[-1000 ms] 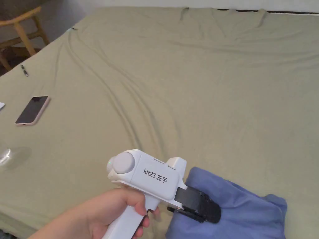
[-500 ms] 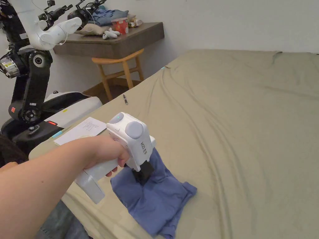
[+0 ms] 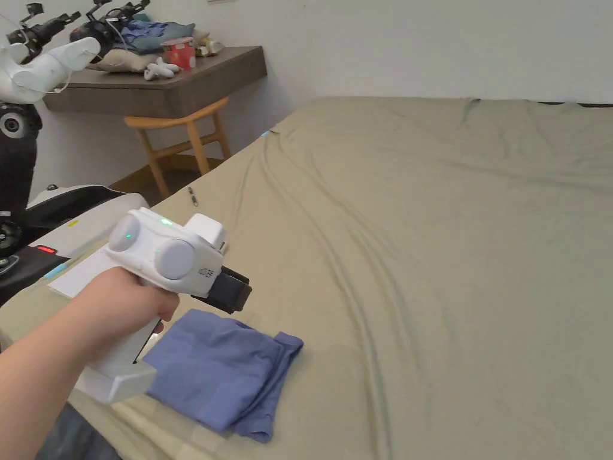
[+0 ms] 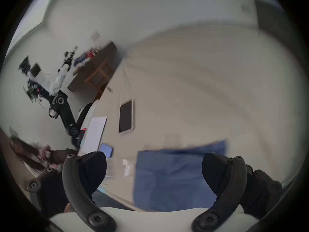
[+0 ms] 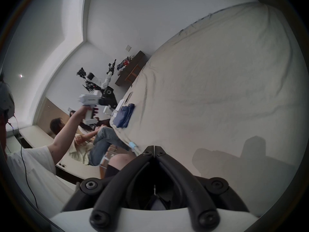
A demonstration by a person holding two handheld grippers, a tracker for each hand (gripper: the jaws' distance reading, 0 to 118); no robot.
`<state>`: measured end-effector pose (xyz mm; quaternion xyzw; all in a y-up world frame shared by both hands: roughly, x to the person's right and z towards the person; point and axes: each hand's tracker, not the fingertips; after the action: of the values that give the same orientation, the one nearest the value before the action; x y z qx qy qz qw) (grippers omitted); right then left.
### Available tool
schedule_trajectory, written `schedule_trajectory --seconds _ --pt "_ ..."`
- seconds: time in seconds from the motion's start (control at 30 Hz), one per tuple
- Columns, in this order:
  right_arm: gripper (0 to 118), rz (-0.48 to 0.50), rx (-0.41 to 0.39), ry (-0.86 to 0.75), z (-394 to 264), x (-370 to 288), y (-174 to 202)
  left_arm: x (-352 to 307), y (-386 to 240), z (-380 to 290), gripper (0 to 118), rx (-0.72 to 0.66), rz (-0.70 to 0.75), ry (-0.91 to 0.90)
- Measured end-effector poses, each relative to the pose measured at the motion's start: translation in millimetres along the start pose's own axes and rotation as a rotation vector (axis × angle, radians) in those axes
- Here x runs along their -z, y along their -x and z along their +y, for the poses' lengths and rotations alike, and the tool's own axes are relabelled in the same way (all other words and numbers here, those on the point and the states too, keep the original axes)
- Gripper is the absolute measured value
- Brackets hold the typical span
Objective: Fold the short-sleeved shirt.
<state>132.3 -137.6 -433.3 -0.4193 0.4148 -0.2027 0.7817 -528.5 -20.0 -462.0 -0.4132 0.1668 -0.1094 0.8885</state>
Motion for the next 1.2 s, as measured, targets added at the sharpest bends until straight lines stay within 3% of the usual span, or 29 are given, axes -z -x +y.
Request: schedule_trajectory --seconds 0.03,0.07,0.17,0.23,0.37,0.47,0.53,0.67,0.73,0.77,0.87,1.1,1.2 --pt "0 -0.031 -0.026 -0.016 4.4 -5.0 -0.3 -14.7 -14.0 -2.0 110 -0.048 -0.041 -0.002" --pt "0 -0.062 -0.053 -0.041 8.3 -10.9 -0.6 -24.2 -25.2 -3.3 94 -0.087 -0.078 -0.035" --pt "0 -0.156 -0.092 -0.092 17.4 -27.7 -1.3 -64.1 -84.8 -16.5 7 -0.089 -0.099 -0.280" --pt "0 -0.282 -0.164 -0.096 22.8 -37.6 3.3 -85.7 -127.1 -21.2 3 -0.110 -0.048 -0.408" --pt "0 -0.493 -0.236 -0.190 37.3 -57.5 26.2 -118.3 -185.1 -14.7 0 -0.260 -0.323 -0.476" --pt "0 -0.668 -0.400 -0.333 41.6 -74.2 55.0 -149.2 -224.8 -15.2 0 -0.237 -0.346 -0.567" --pt "0 -0.721 -0.486 -0.449 38.8 -86.7 67.8 -170.1 -243.3 -19.9 0 -0.219 -0.393 -0.612" --pt "0 -0.780 -0.518 -0.699 22.1 -109.5 95.3 -208.8 -263.5 -47.8 0 -0.215 -0.396 -0.758" --pt "0 -0.828 -0.648 -0.749 15.0 -116.0 109.3 -222.4 -266.1 -63.1 0 -0.173 -0.339 -0.822" --pt "0 -0.877 -0.632 -0.728 11.4 -118.1 110.6 -227.7 -266.7 -70.7 0 -0.167 -0.300 -0.845" --pt "0 -0.959 -0.698 -0.773 -9.5 -126.2 119.8 -235.7 -259.9 -82.4 0 -0.187 -0.319 -0.841" --pt "0 -1.000 -0.611 -0.815 -28.0 -126.0 109.4 -231.2 -271.4 -104.4 0 -0.213 -0.257 -0.862" --pt "0 -0.997 -0.627 -0.788 -33.5 -118.2 107.9 -228.6 -285.2 -109.5 0 -0.190 -0.275 -0.881"
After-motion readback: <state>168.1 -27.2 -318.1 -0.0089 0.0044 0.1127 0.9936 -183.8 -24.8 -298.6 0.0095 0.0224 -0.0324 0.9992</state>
